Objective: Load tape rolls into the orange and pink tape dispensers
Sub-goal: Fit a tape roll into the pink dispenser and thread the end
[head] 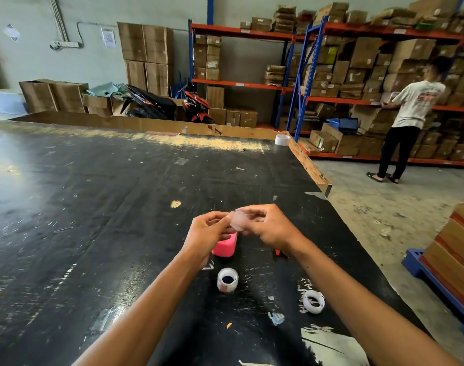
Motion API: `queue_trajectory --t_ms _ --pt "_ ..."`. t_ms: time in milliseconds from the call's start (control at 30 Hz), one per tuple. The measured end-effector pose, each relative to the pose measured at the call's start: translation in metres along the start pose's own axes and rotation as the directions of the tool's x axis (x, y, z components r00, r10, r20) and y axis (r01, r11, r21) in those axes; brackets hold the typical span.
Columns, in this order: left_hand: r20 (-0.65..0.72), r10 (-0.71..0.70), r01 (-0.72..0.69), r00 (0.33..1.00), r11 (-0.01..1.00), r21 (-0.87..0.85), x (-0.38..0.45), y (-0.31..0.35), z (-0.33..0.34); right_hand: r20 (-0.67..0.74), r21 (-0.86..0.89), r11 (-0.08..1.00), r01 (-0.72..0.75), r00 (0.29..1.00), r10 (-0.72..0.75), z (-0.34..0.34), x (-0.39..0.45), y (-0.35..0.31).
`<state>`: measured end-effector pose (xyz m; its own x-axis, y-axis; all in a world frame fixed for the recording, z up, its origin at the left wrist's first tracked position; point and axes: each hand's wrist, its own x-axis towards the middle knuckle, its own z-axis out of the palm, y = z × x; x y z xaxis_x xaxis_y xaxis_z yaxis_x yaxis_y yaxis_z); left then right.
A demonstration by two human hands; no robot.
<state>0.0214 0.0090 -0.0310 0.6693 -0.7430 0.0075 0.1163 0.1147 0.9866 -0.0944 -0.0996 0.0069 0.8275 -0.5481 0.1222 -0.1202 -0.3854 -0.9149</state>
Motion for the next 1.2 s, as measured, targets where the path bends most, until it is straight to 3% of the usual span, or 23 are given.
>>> queue_trajectory --t_ms 300,467,533,633,700,867,1200 --pt "-0.042 0.105 -0.107 0.994 0.992 -0.062 -0.015 0.001 0.004 -0.133 0.198 0.976 -0.087 0.984 0.115 0.002 -0.01 -0.01" --pt "-0.038 0.09 -0.095 0.995 0.981 -0.172 -0.023 0.004 0.005 -0.139 0.32 0.943 -0.091 0.98 0.142 0.007 -0.014 -0.013" --pt "-0.028 0.082 -0.085 0.996 0.987 -0.14 -0.024 0.004 0.006 -0.169 0.263 0.962 -0.072 0.978 0.12 0.008 -0.016 -0.014" --pt "-0.009 0.028 -0.029 1.0 0.996 -0.08 -0.022 0.003 0.009 -0.242 -0.09 0.995 0.039 0.968 -0.06 0.01 -0.014 -0.015" --pt "0.016 -0.017 0.018 1.0 0.996 -0.086 -0.02 0.004 0.008 -0.238 -0.225 0.97 0.087 0.961 -0.142 0.012 -0.014 -0.018" --pt "0.076 -0.008 0.023 0.997 0.98 -0.199 -0.021 0.01 0.002 -0.143 -0.166 0.977 0.131 0.977 -0.156 0.004 -0.014 -0.018" --pt "0.019 -0.022 0.025 1.0 0.976 -0.216 -0.018 0.017 -0.002 -0.222 -0.243 0.955 0.171 0.948 -0.226 0.008 -0.015 -0.011"
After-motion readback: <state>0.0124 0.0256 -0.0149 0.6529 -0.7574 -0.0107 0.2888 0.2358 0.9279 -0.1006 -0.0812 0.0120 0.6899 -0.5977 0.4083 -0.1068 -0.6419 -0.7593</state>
